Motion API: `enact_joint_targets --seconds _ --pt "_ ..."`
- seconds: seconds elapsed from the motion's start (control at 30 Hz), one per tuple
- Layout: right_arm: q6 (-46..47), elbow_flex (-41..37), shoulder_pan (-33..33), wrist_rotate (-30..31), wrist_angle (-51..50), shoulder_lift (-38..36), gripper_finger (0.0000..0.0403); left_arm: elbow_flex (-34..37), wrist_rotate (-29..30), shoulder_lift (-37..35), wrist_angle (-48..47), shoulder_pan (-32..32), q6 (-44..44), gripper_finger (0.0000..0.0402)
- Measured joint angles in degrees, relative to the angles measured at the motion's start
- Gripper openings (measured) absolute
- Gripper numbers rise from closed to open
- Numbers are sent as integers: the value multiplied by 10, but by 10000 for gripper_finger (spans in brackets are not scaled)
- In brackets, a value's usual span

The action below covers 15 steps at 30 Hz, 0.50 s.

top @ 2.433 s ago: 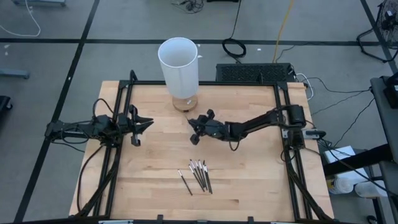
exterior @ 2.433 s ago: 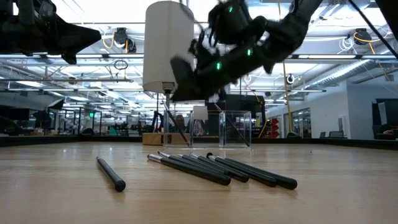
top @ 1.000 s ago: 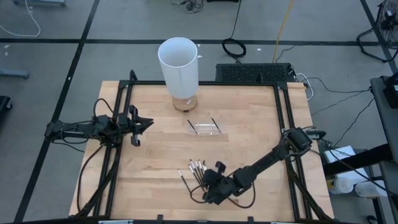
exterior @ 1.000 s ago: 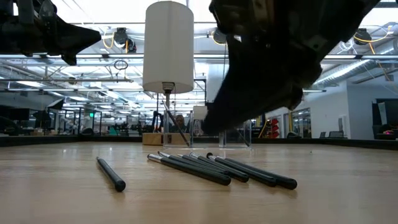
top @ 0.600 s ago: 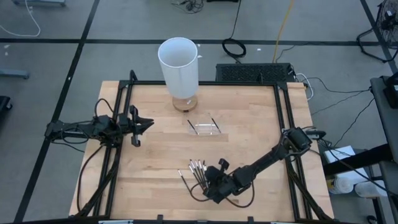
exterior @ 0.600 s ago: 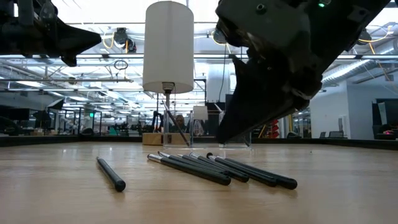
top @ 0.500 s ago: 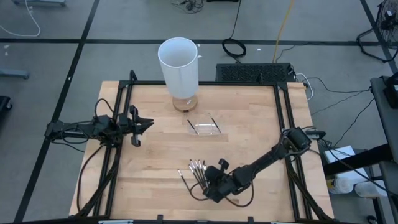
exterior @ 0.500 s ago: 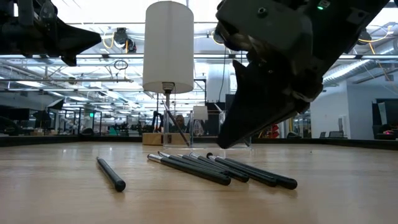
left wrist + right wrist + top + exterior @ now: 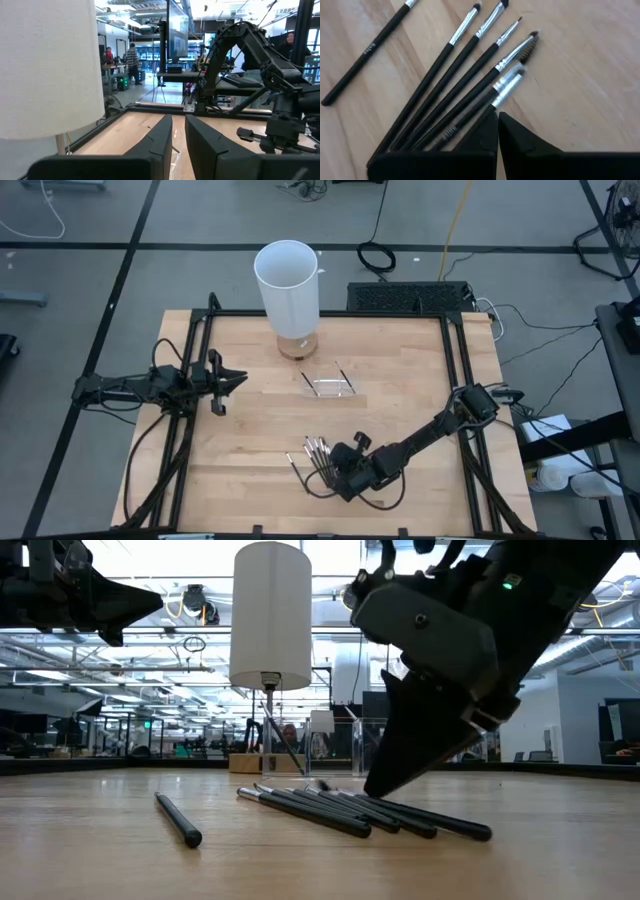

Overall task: Pick & Place Makeup Supplies
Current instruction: Put the makeup brush into the transparent organizer

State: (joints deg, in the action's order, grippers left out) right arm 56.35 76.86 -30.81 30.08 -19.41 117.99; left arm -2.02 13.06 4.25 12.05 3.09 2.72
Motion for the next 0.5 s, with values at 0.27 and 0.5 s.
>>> enact_joint_targets --seconds 0.27,0.5 --pt "34 0 -1 3 -51 -1 0 0 3 0 0 0 1 62" --pt "11 13 -14 14 -20 -26 0 0 5 0 0 0 0 63"
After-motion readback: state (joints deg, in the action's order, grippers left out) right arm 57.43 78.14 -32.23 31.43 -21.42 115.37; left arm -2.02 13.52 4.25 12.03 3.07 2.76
